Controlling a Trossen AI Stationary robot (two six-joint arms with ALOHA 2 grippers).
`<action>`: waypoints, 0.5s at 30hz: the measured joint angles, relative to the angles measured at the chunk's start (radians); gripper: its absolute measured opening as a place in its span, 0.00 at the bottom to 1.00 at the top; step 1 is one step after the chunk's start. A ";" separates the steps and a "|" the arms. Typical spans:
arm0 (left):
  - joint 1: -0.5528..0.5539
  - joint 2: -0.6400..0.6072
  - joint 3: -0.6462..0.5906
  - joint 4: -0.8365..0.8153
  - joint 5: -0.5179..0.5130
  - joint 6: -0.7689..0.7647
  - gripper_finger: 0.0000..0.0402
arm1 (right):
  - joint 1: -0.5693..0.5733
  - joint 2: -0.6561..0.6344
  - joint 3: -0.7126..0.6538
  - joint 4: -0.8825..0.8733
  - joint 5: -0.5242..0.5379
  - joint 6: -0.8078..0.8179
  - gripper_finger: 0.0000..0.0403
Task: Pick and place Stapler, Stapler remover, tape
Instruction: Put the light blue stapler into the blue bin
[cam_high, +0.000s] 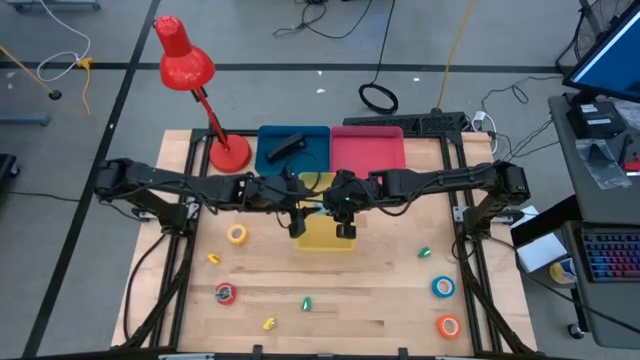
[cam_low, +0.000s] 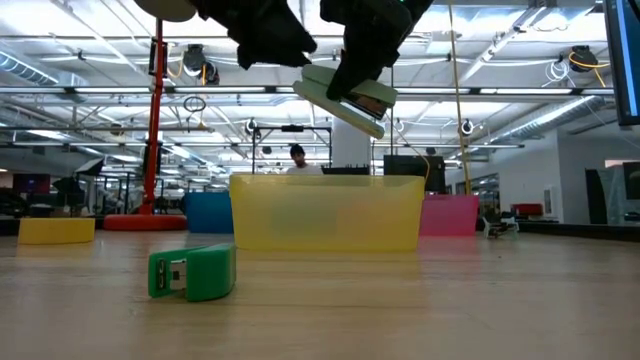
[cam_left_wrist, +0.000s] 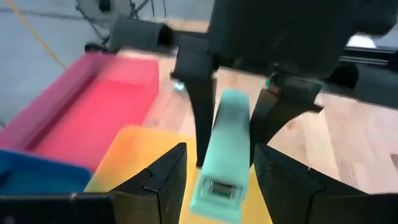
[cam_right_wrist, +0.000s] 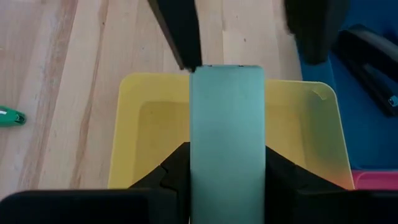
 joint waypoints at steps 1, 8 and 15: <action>0.000 0.005 0.001 0.007 0.001 0.014 0.46 | 0.000 0.001 0.000 0.000 0.000 0.000 0.28; 0.000 0.036 0.013 -0.029 0.004 0.037 0.47 | -0.001 0.010 0.000 -0.004 0.000 0.000 0.28; 0.008 0.052 0.030 -0.018 0.004 0.047 0.55 | -0.002 0.010 0.000 -0.007 0.002 0.000 0.28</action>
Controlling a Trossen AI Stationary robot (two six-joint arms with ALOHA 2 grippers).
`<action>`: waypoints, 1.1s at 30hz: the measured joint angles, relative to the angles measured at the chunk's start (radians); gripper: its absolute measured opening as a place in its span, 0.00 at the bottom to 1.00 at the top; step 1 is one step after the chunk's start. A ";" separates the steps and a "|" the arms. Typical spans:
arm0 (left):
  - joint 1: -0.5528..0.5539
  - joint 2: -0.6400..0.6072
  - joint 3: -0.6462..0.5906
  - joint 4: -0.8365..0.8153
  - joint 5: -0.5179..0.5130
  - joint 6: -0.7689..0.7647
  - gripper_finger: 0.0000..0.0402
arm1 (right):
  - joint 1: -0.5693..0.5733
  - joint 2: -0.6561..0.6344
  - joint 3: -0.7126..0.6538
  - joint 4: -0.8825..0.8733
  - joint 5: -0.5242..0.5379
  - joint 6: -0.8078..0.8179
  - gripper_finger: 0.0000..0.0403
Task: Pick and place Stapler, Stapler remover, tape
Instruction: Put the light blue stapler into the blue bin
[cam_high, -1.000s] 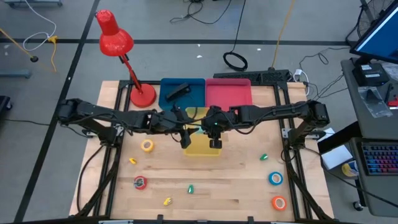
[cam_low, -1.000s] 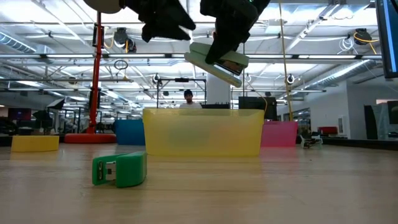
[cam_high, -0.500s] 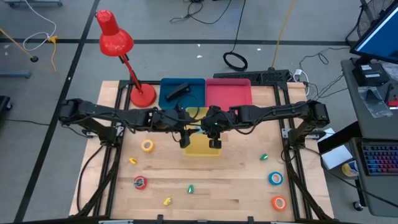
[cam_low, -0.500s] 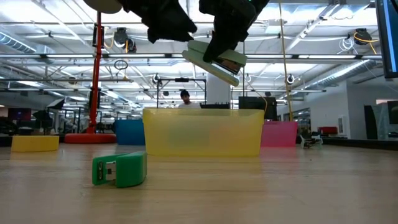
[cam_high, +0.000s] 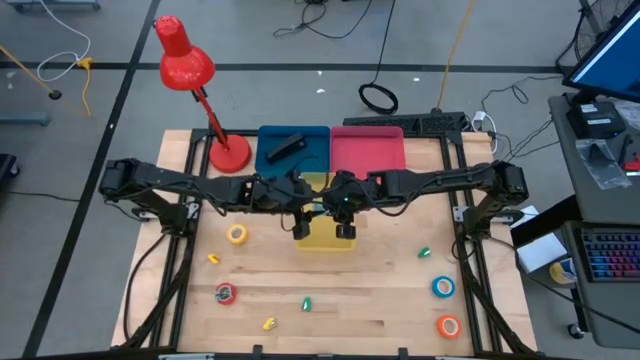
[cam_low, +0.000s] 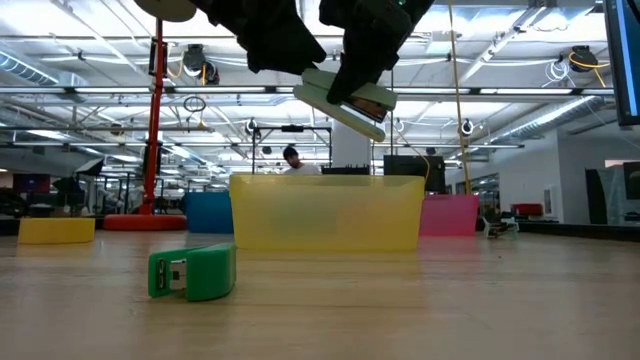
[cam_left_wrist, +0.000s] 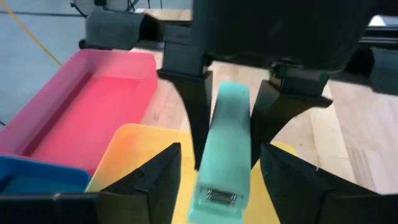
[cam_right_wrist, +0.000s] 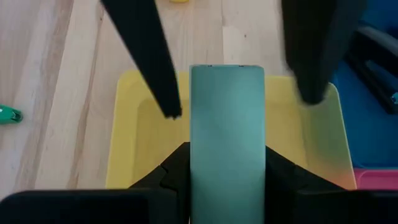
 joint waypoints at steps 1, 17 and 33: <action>0.003 0.000 0.000 -0.001 0.000 0.000 0.57 | 0.000 0.000 0.000 -0.001 0.000 0.000 0.28; 0.009 0.005 0.000 -0.002 0.076 -0.005 0.70 | 0.000 0.000 0.000 0.018 0.000 0.000 0.28; 0.033 0.166 0.200 -0.248 0.124 0.023 0.65 | 0.000 -0.002 -0.003 -0.027 -0.002 0.036 0.28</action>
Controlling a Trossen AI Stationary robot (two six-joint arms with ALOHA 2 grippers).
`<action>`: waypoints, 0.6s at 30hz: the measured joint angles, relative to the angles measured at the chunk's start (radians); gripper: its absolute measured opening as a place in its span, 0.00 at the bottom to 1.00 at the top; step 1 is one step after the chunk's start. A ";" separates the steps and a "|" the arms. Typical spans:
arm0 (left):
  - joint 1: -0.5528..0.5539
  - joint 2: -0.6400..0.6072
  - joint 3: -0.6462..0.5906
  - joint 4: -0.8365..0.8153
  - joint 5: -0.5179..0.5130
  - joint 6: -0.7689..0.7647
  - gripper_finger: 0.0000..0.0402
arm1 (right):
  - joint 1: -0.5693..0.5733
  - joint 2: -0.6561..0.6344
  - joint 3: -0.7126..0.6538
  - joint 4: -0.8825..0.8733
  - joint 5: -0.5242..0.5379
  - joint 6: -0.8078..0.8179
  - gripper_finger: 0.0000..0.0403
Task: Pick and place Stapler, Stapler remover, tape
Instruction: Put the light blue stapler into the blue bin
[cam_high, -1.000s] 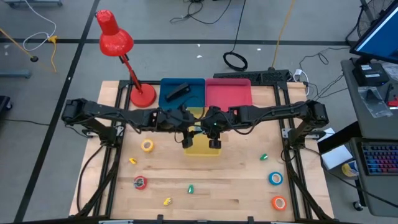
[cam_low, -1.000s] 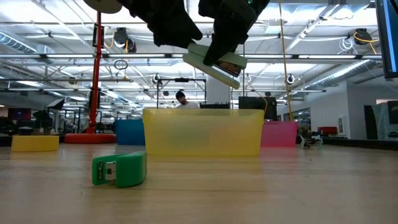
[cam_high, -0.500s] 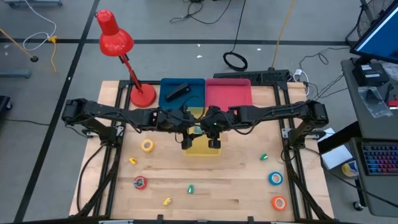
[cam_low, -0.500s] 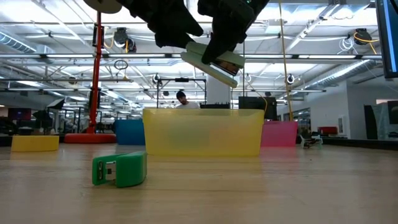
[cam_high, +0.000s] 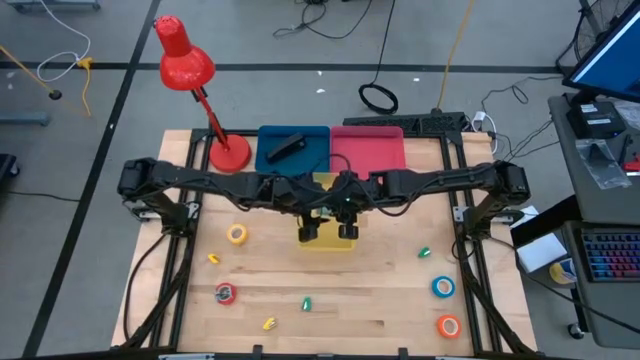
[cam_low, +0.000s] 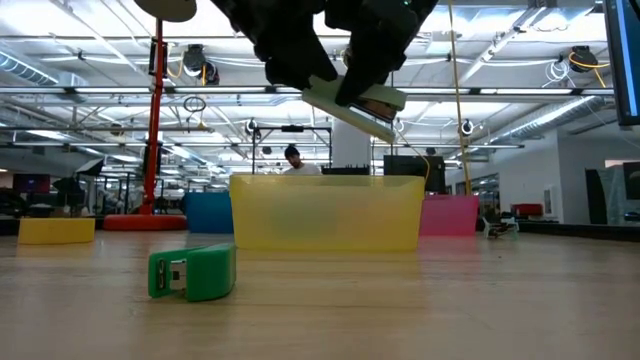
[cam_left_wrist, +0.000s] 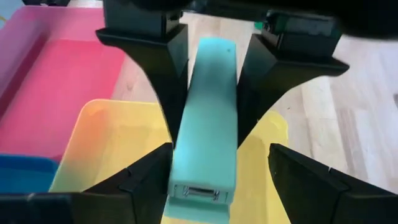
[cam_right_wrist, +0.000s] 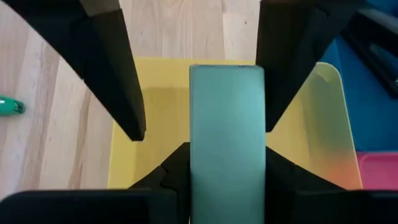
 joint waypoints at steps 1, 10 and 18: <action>0.002 0.000 0.006 -0.018 0.000 0.008 0.64 | 0.000 0.000 0.000 0.001 0.000 0.005 0.28; 0.008 0.002 0.016 -0.031 0.010 0.003 0.51 | -0.001 0.002 0.000 0.018 -0.048 0.033 0.28; 0.008 0.003 0.016 -0.006 0.049 0.001 0.46 | 0.001 0.001 0.000 0.032 -0.057 0.047 0.28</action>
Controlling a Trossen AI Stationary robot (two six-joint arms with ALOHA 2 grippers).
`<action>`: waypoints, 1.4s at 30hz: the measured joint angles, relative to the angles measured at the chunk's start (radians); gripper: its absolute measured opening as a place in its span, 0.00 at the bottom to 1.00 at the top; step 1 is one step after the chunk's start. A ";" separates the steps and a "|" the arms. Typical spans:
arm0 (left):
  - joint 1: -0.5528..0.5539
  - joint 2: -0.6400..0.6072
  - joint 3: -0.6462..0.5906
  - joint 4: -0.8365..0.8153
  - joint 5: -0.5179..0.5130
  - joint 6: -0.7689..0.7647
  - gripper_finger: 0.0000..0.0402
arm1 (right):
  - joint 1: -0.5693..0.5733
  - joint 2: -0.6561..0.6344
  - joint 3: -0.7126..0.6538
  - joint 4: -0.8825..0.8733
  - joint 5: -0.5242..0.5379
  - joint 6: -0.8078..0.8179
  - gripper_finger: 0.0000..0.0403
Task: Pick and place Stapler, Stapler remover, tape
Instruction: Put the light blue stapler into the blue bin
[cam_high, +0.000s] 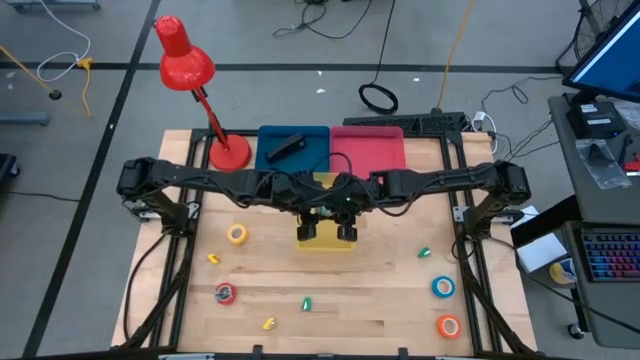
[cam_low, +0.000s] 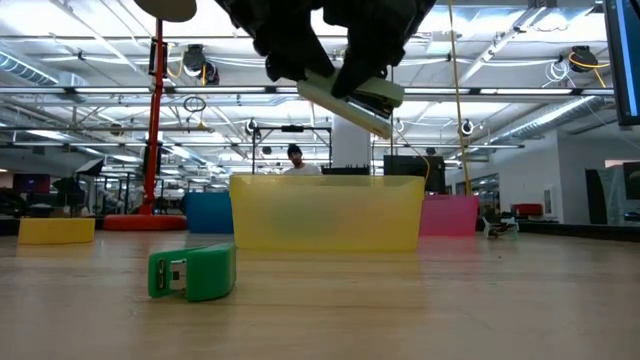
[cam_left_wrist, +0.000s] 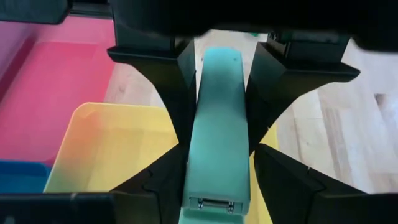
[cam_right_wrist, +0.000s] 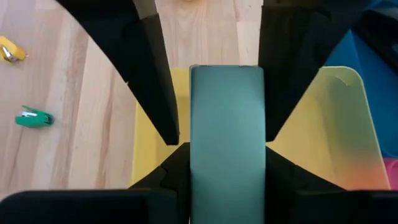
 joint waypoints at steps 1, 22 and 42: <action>0.000 0.000 0.000 0.004 0.000 0.001 0.46 | 0.000 0.000 0.000 0.004 0.000 0.000 0.28; 0.000 0.001 0.002 -0.010 0.050 0.011 0.32 | 0.003 0.003 0.000 0.027 -0.045 0.013 0.28; 0.000 -0.012 0.002 -0.140 0.003 -0.028 0.31 | -0.003 0.006 0.003 -0.015 -0.037 -0.023 0.63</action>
